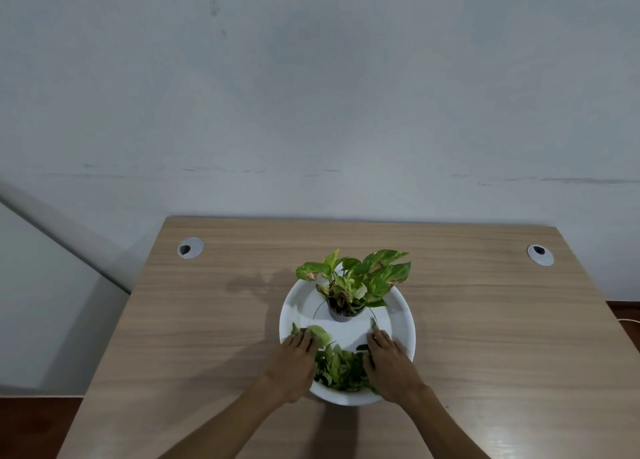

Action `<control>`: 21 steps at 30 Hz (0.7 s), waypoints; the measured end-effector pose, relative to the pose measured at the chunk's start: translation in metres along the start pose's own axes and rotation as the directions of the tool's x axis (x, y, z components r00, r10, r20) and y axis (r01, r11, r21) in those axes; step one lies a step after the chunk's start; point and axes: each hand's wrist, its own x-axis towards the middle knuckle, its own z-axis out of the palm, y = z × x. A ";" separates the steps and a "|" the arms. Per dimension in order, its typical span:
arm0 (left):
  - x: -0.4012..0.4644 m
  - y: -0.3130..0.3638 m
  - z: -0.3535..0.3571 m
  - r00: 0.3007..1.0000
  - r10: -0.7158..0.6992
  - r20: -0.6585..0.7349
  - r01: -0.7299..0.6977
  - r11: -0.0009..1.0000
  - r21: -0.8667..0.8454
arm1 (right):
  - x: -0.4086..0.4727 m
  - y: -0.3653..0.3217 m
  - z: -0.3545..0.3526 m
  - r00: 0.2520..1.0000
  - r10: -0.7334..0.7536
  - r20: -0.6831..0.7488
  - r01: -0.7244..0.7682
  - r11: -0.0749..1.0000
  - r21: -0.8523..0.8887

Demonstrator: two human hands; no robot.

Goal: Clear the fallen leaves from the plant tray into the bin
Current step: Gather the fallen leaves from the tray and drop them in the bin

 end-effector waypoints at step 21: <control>-0.008 -0.011 -0.009 0.994 0.076 -0.073 -0.086 0.985 -0.149 | -0.027 -0.051 0.000 0.989 -0.148 0.018 0.141 0.969 0.203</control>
